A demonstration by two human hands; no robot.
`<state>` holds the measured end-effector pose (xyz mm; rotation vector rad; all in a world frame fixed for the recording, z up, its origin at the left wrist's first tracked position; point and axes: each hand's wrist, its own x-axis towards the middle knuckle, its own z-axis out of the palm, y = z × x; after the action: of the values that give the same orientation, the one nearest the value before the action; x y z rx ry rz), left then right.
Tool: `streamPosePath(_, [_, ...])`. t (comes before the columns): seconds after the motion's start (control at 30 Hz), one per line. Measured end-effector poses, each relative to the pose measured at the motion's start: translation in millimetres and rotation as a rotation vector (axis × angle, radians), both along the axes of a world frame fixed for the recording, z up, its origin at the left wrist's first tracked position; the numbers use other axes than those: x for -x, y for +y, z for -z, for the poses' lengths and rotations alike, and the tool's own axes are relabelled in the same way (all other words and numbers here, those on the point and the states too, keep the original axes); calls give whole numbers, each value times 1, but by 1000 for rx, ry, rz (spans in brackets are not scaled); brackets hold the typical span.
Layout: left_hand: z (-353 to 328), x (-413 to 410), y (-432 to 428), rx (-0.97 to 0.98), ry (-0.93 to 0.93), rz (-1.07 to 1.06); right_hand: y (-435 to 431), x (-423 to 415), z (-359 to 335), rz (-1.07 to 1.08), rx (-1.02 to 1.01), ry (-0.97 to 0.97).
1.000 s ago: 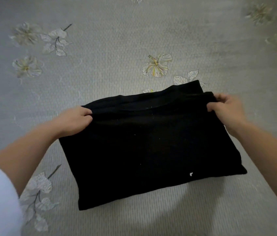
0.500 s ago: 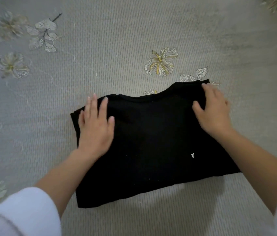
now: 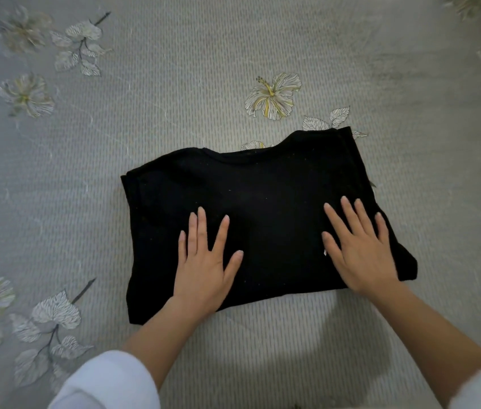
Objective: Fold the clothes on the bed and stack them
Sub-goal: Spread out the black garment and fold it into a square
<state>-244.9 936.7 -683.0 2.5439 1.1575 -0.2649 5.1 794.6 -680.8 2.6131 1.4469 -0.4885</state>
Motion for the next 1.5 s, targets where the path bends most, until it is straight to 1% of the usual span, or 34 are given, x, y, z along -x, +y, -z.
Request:
streamPosePath(0.07, [-4,8,-9,-8,-45,149,-16,-7,-3,38,17,-14])
streamPosePath(0.13, [-3,15,-21,7,29,238,-28,-14,-7,89,30,18])
streamPosePath(0.2, [0,16,-30,28,122,196,-32,-17,-11,160,-33,64])
streamPosePath(0.23, [0,12,-32,29,134,165,-31,-18,-14,228,-94,103])
streamPosePath(0.3, [-4,0,-37,36,89,139,-29,-20,-18,449,-227,239])
streamPosePath(0.37, [-8,-10,-44,78,6,167,-30,-22,-21,684,-321,360])
streamPosePath(0.43, [-8,-16,-55,167,-17,160,-33,-26,-23,838,-335,375])
streamPosePath(0.5, [-6,-17,-66,217,41,111,-38,-31,-23,945,-307,376])
streamPosePath(0.53, [-4,-18,-69,213,76,95,-39,-34,-24,992,-308,411])
streamPosePath(0.6, [-2,-20,-72,192,122,80,-41,-36,-27,1062,-325,541])
streamPosePath(0.67, [-2,-23,-72,184,146,82,-39,-38,-34,1089,-310,651])
streamPosePath(0.77, [0,-25,-71,206,130,76,-33,-38,-55,1096,-289,801])
streamPosePath(0.83, [0,-25,-67,278,86,42,-24,-37,-73,1078,-299,951])
streamPosePath(0.93, [-6,-27,-58,473,1,-26,-3,-25,-103,994,-362,1181])
streamPosePath(1.0, [-14,-28,-48,602,-67,-72,14,-9,-123,926,-418,1285])
streamPosePath(1.03, [-19,-27,-44,666,-122,-128,23,2,-132,882,-436,1332])
streamPosePath(1.07, [-26,-26,-39,753,-213,-214,32,12,-139,829,-442,1377])
streamPosePath(1.17, [-53,-9,-19,1206,-619,-722,57,46,-151,673,-394,1494])
streamPosePath(1.2, [-57,1,-11,1291,-726,-857,66,58,-152,616,-367,1525])
streamPosePath(1.27, [-60,25,6,1352,-912,-1068,85,84,-149,512,-324,1568])
streamPosePath(1.33, [-63,50,20,1368,-1077,-1193,102,114,-140,450,-313,1549])
streamPosePath(1.4, [-66,71,30,1351,-1127,-1231,114,144,-128,404,-317,1475])
streamPosePath(1.5, [-67,92,39,1309,-1074,-1242,124,185,-106,247,-248,1418])
